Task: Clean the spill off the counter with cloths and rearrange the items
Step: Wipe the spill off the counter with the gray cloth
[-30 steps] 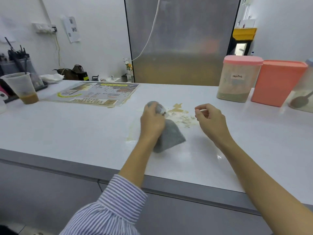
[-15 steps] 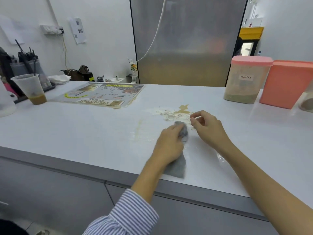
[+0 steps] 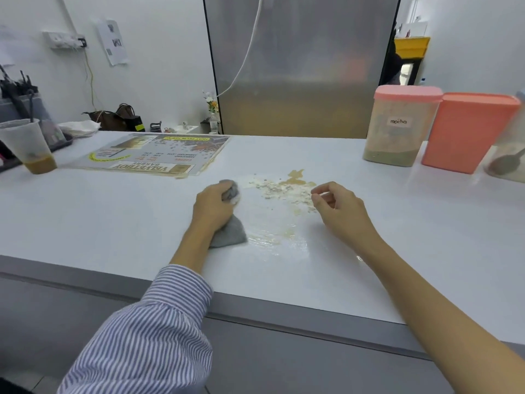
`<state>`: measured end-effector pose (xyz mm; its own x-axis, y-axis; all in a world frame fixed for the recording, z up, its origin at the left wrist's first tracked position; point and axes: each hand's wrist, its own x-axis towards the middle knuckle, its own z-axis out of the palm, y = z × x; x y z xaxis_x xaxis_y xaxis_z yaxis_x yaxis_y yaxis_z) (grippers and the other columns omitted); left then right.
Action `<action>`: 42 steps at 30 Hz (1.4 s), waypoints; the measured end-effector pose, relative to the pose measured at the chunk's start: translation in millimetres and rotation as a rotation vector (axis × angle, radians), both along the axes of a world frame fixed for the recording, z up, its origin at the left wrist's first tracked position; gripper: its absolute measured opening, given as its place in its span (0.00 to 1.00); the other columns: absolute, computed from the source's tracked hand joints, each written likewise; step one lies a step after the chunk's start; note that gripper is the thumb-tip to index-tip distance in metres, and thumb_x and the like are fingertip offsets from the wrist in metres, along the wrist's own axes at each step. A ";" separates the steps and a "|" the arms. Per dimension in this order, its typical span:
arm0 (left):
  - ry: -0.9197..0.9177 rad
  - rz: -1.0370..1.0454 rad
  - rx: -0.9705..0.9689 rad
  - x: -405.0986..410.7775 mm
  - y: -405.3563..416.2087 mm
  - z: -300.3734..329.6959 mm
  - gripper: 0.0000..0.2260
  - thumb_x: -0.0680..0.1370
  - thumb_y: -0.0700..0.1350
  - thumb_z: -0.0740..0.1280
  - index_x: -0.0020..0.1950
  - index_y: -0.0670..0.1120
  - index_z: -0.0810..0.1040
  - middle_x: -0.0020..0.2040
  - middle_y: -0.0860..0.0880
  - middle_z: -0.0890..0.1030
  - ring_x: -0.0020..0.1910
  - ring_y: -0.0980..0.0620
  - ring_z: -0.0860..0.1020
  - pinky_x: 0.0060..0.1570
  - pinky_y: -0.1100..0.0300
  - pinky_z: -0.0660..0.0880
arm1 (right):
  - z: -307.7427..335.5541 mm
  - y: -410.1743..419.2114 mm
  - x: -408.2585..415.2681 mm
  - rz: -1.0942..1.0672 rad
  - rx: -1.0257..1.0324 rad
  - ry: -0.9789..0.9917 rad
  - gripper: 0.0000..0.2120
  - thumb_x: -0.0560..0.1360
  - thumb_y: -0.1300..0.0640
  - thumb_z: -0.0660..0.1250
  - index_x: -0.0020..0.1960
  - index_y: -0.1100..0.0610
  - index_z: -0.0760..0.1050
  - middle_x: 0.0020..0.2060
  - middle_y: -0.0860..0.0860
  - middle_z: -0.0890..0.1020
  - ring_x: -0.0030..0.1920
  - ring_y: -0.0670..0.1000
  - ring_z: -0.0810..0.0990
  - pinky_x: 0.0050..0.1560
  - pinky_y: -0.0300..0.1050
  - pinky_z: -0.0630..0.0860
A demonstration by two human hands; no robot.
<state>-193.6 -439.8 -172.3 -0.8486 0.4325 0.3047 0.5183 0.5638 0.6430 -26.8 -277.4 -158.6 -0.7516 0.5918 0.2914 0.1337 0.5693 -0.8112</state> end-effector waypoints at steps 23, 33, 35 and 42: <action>0.045 0.297 0.026 -23.8 -41.6 -8.7 0.17 0.69 0.35 0.67 0.57 0.42 0.79 0.58 0.39 0.78 0.62 0.41 0.71 0.61 0.59 0.63 | -4.4 -6.7 -0.8 0.027 0.077 0.012 0.08 0.79 0.56 0.61 0.55 0.55 0.74 0.44 0.51 0.80 0.44 0.48 0.76 0.42 0.35 0.68; -0.050 -0.127 0.214 81.0 54.1 -4.5 0.17 0.67 0.33 0.64 0.53 0.45 0.81 0.56 0.46 0.79 0.58 0.49 0.75 0.63 0.57 0.69 | 0.5 -8.7 -2.1 -0.016 0.100 0.046 0.09 0.78 0.56 0.62 0.55 0.57 0.75 0.44 0.52 0.80 0.44 0.49 0.76 0.44 0.38 0.66; -0.127 -0.073 0.278 76.1 40.0 10.1 0.19 0.69 0.30 0.61 0.54 0.44 0.81 0.55 0.48 0.81 0.57 0.51 0.76 0.59 0.58 0.72 | 1.0 -9.1 0.0 -0.020 0.090 0.055 0.08 0.78 0.56 0.62 0.55 0.57 0.75 0.44 0.52 0.80 0.44 0.49 0.75 0.42 0.38 0.67; -0.139 0.151 0.133 36.1 -38.8 -5.5 0.15 0.74 0.35 0.59 0.58 0.44 0.77 0.61 0.44 0.74 0.58 0.47 0.74 0.59 0.58 0.70 | 3.6 -9.6 -0.8 0.001 0.068 0.059 0.09 0.79 0.56 0.60 0.56 0.57 0.75 0.45 0.52 0.80 0.46 0.50 0.77 0.44 0.38 0.69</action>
<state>-157.5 -478.6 -177.8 -0.9382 0.2617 0.2263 0.3360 0.5333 0.7764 -27.6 -287.0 -155.0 -0.7323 0.5687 0.3746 0.0863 0.6232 -0.7773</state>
